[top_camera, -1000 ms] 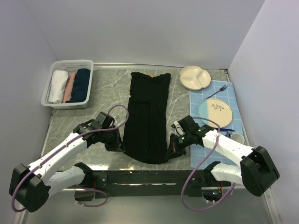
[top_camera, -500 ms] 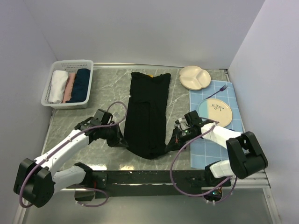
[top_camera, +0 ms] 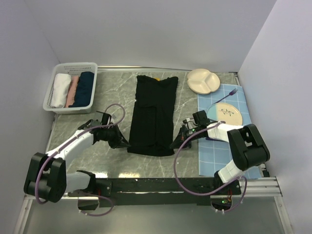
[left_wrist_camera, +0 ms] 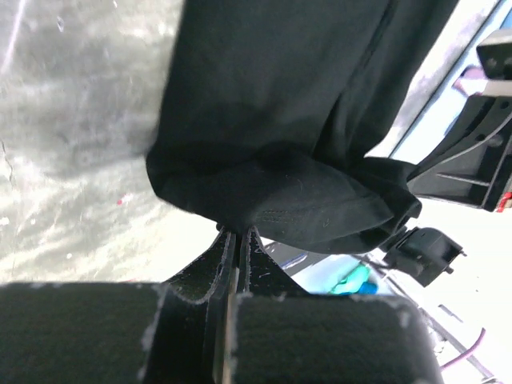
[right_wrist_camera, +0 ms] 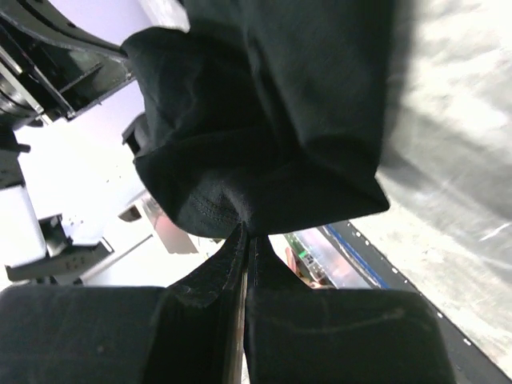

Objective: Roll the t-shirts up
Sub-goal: Roll the T-shirt to the center of the board.

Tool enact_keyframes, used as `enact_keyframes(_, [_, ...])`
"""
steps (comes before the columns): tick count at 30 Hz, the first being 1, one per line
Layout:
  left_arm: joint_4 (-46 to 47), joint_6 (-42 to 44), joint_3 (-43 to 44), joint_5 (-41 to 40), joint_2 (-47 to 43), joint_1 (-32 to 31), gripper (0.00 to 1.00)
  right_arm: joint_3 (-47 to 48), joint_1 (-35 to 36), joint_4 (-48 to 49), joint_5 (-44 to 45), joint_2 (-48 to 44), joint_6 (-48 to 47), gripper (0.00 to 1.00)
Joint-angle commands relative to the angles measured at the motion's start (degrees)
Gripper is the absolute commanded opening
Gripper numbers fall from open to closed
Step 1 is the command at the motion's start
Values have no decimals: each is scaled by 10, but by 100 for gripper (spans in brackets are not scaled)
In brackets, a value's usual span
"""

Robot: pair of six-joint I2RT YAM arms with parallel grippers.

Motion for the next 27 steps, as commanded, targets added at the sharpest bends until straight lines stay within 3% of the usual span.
enact_keyframes(1, [68,-19,0,18,22,9,1,28,-11,21,11,24,9,0])
enact_keyframes(2, [70,-22,0,15,22,9,1,28,-10,25,13,28,11,8])
enact_keyframes(5, [75,-21,4,-4,22,19,26,49,-13,27,21,40,12,21])
enact_keyframes(6, [78,-20,7,-7,22,22,38,56,-14,16,25,41,-1,27])
enact_keyframes(8, [90,0,24,-5,21,34,43,70,-22,4,26,39,-13,30])
enact_keyframes(9, [86,5,29,-3,20,39,45,72,-26,1,23,35,-23,50])
enact_keyframes(10, [77,9,35,0,15,45,47,82,-30,-3,19,32,-30,61])
enact_keyframes(12, [55,33,38,5,7,47,52,95,-41,-37,19,20,-68,63])
enact_keyframes(17, [-16,111,74,-27,-41,49,49,140,-60,-159,103,-21,-203,64])
enact_keyframes(19, [-1,137,77,-7,-57,46,47,162,-57,-198,134,-52,-251,63])
enact_keyframes(21, [24,165,87,34,-52,37,53,186,-51,-206,158,-80,-325,66])
enact_keyframes(23, [50,252,118,69,-30,19,51,203,-24,-206,159,-94,-432,66])
enact_keyframes(27, [-41,505,232,45,5,-1,63,223,40,-189,220,-145,-613,70])
